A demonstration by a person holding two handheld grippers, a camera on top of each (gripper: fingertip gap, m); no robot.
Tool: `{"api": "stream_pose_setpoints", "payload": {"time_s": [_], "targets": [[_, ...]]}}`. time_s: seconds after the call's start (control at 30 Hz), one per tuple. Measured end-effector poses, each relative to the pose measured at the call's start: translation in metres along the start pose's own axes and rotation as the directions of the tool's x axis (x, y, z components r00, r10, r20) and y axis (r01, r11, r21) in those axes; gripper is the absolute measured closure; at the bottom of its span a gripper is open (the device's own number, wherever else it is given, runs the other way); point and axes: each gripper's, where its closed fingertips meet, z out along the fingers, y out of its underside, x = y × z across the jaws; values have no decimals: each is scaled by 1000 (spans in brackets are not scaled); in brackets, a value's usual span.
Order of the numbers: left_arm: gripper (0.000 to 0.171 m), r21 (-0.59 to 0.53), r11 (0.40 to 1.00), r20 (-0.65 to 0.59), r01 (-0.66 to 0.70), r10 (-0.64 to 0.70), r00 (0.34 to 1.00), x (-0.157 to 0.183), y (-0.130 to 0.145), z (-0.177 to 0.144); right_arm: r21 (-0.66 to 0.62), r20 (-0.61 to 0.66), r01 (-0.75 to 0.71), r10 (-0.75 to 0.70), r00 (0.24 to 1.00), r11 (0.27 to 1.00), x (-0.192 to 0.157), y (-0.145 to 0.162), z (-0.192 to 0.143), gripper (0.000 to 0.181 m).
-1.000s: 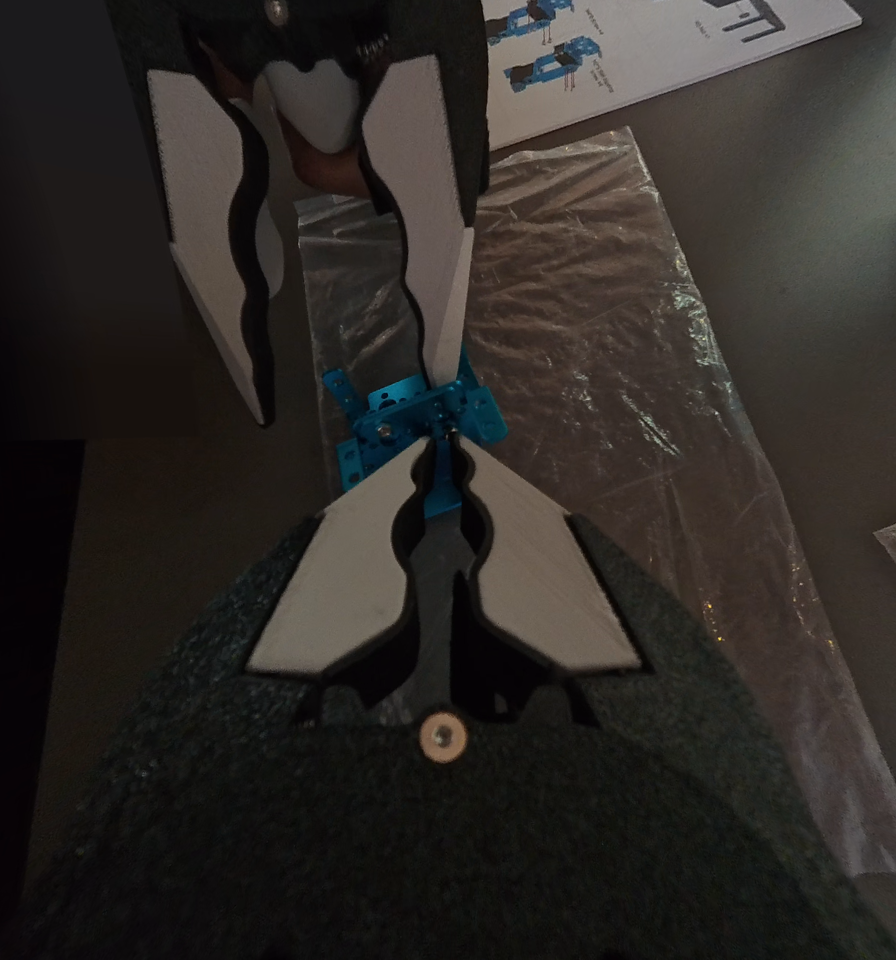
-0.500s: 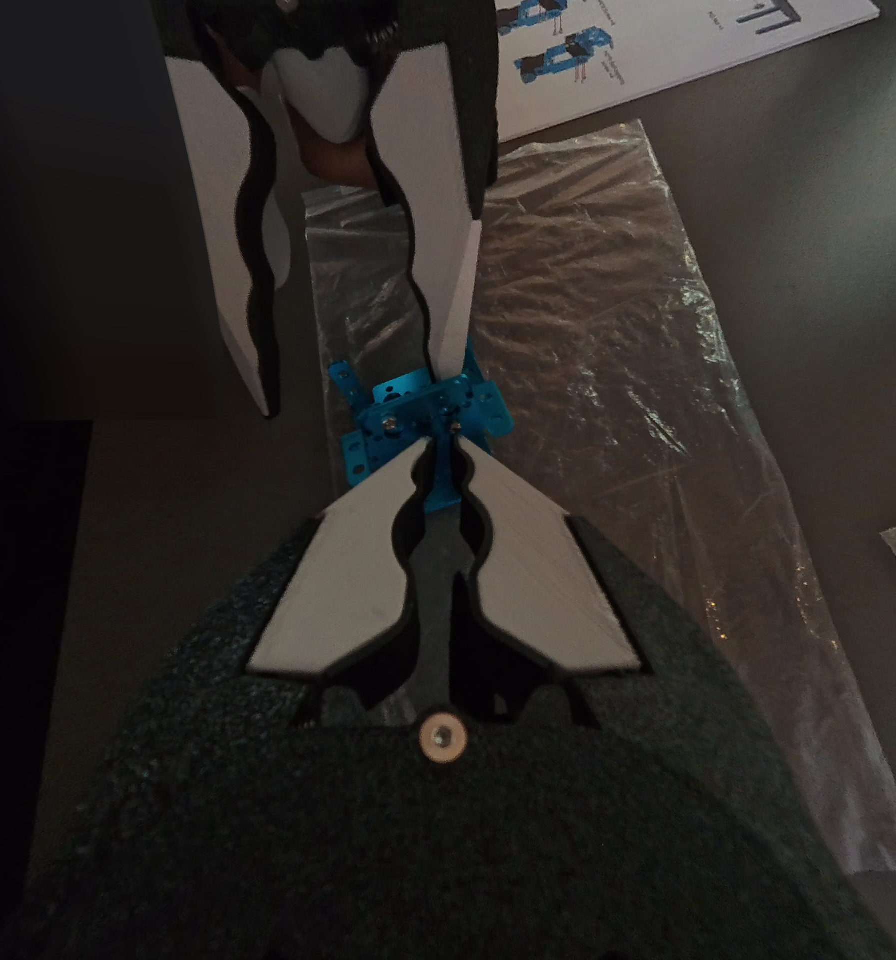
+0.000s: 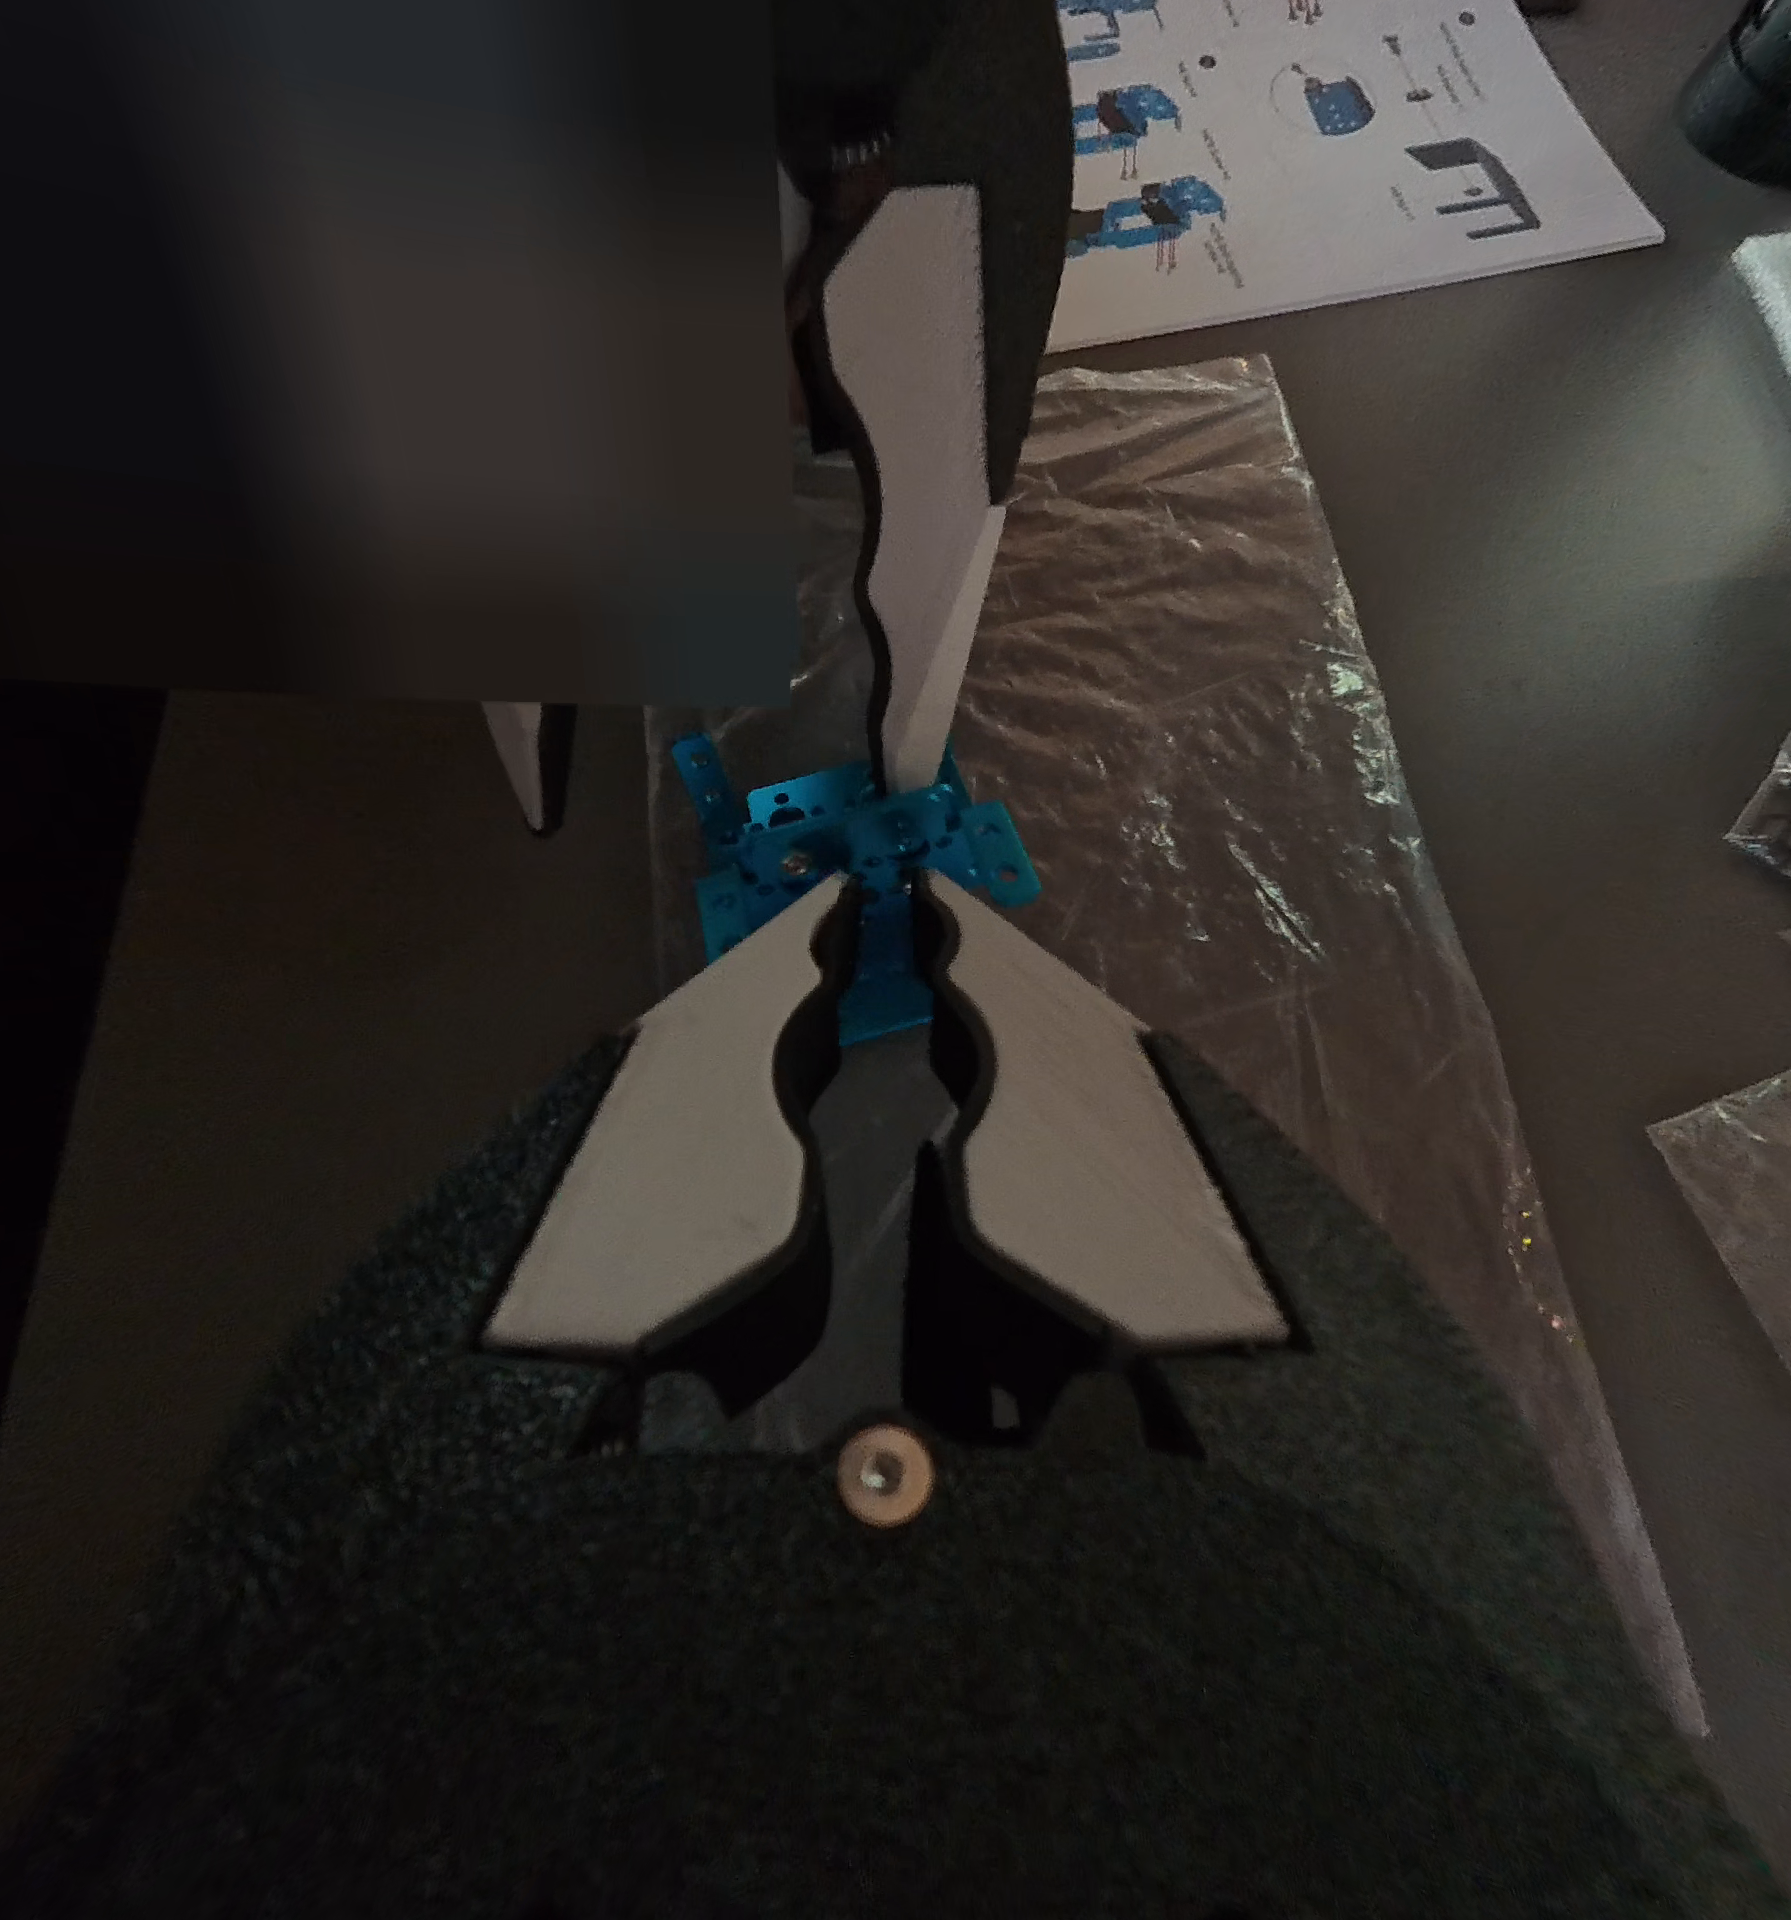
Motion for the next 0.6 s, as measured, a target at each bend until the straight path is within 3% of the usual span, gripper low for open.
{"api": "stream_pose_setpoints", "payload": {"time_s": [0.5,0.6], "targets": [[106,-1,1000,1,-3,3,1000,0,0,0,-14,-12,32,-32,999,999,4,5,-8,166],[106,-1,1000,2,-4,4,1000,0,0,0,54,-18,9,-8,1000,998,13,-1,-22,164]]}}
